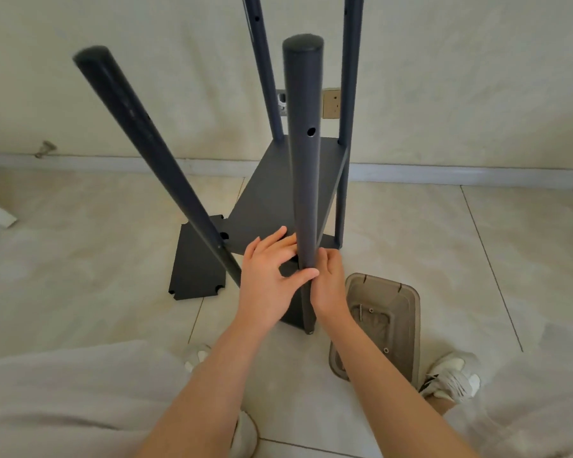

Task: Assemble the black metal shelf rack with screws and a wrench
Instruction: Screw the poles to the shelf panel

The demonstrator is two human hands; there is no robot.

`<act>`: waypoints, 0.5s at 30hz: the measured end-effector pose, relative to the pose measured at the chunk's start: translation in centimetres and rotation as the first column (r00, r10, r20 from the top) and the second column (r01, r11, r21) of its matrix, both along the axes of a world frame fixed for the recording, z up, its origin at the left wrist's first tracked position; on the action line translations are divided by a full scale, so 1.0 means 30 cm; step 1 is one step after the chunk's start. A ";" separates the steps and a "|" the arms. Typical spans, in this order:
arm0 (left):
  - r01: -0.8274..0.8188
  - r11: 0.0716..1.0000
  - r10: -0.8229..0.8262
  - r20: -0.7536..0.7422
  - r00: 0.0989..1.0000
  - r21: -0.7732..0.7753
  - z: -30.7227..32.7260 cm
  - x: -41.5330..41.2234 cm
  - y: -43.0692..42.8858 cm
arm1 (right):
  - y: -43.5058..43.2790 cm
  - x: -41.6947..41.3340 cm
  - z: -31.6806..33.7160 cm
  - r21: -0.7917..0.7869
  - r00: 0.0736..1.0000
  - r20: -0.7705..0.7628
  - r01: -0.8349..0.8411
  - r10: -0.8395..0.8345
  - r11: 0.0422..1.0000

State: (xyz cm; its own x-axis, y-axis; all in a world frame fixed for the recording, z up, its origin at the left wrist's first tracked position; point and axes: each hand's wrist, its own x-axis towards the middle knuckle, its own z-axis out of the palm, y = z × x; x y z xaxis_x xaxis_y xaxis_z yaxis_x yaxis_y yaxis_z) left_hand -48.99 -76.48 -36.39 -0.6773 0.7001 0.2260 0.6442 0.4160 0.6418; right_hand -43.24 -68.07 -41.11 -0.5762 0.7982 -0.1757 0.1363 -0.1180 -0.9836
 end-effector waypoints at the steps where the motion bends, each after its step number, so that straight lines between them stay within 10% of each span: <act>1: -0.005 1.000 0.005 0.006 1.000 0.008 0.005 -0.011 -0.006 | -0.005 -0.012 0.005 0.007 1.000 -0.003 -0.003 0.003 1.000; 15: -0.317 0.904 0.164 0.452 0.877 0.287 0.053 -0.048 -0.199 | -0.132 -0.103 0.077 0.066 0.994 0.043 -0.101 0.098 0.993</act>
